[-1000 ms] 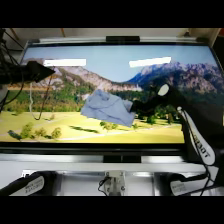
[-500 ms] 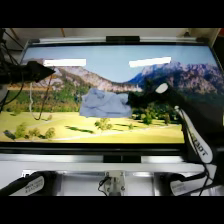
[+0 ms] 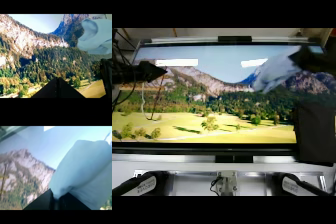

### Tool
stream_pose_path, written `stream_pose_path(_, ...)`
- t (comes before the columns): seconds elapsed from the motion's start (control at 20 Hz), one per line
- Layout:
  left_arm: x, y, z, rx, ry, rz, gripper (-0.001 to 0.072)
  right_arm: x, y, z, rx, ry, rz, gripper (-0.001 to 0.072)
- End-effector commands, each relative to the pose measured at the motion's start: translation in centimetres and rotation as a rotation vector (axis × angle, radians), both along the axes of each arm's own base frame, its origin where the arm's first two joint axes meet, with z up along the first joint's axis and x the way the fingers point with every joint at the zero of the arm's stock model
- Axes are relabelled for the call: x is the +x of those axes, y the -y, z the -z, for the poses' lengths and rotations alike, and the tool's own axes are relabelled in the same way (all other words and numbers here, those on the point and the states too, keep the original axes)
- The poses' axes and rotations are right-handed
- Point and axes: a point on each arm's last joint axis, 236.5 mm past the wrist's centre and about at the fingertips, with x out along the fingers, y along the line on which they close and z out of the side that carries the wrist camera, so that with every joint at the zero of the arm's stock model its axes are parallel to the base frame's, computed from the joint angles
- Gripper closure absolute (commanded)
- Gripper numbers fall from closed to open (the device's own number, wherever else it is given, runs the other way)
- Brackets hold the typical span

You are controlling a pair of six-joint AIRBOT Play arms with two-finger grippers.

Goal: Fold the shirts.

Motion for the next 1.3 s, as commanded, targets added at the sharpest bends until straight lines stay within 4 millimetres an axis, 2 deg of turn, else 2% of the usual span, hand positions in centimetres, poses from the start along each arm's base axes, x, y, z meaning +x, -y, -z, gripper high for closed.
stream_pose_path(0.0,0.0,0.0,0.0,0.000,0.000,-0.001,0.0669,-4.1,10.4,-2.7,-0.043,-0.006,0.244,0.0655)
stream_pose_path(0.15,0.0,0.0,0.0,0.000,0.000,0.000,0.0668,-7.4,17.1,-1.3,-0.048,-0.095,0.423,0.0655)
stream_pose_path(0.25,0.0,0.0,0.0,-0.001,0.000,0.000,0.0668,-9.7,19.7,0.3,-0.026,-0.187,0.514,0.0655)
stream_pose_path(0.3,0.0,0.1,0.0,-0.001,0.000,0.002,0.0668,-10.9,20.1,1.1,0.000,-0.241,0.533,0.0655)
stream_pose_path(0.45,-0.2,0.6,0.0,0.000,0.001,0.014,0.0668,-15.9,19.9,4.4,0.073,-0.475,0.552,0.0655)
stream_pose_path(0.6,-0.2,1.2,-0.1,-0.001,0.006,0.023,0.0668,-24.1,19.8,8.1,0.055,-0.841,0.611,0.0655)
stream_pose_path(0.7,-0.1,1.4,-0.2,-0.001,0.011,0.025,0.0668,-29.2,20.6,9.4,-0.036,-1.046,0.658,0.0655)
stream_pose_path(0.8,-0.2,1.5,-0.2,-0.001,0.010,0.027,0.0668,-31.4,20.0,10.9,-0.051,-1.123,0.677,0.0655)
stream_pose_path(1.0,-0.2,1.5,-0.1,0.008,0.020,0.034,0.0669,-37.2,17.1,16.4,-0.058,-1.352,0.628,0.0654)
stream_pose_path(1.05,-0.2,1.5,-0.1,0.008,0.019,0.034,0.0669,-38.0,16.9,17.8,-0.066,-1.382,0.624,0.0631)
stream_pose_path(1.1,-0.2,1.5,-0.1,0.008,0.019,0.033,0.0668,-38.3,17.7,19.1,-0.103,-1.377,0.642,0.0453)
stream_pose_path(1.15,-0.1,1.4,-0.1,0.008,0.019,0.033,0.0668,-38.2,18.3,19.9,-0.129,-1.363,0.656,0.0210)
stream_pose_path(1.2,-0.1,1.4,-0.2,0.007,0.021,0.031,0.0668,-38.2,18.8,20.2,-0.150,-1.353,0.657,0.0157)
stream_pose_path(1.25,0.0,1.4,-0.2,0.007,0.024,0.027,0.0668,-38.1,19.3,19.9,-0.170,-1.345,0.664,0.0157)
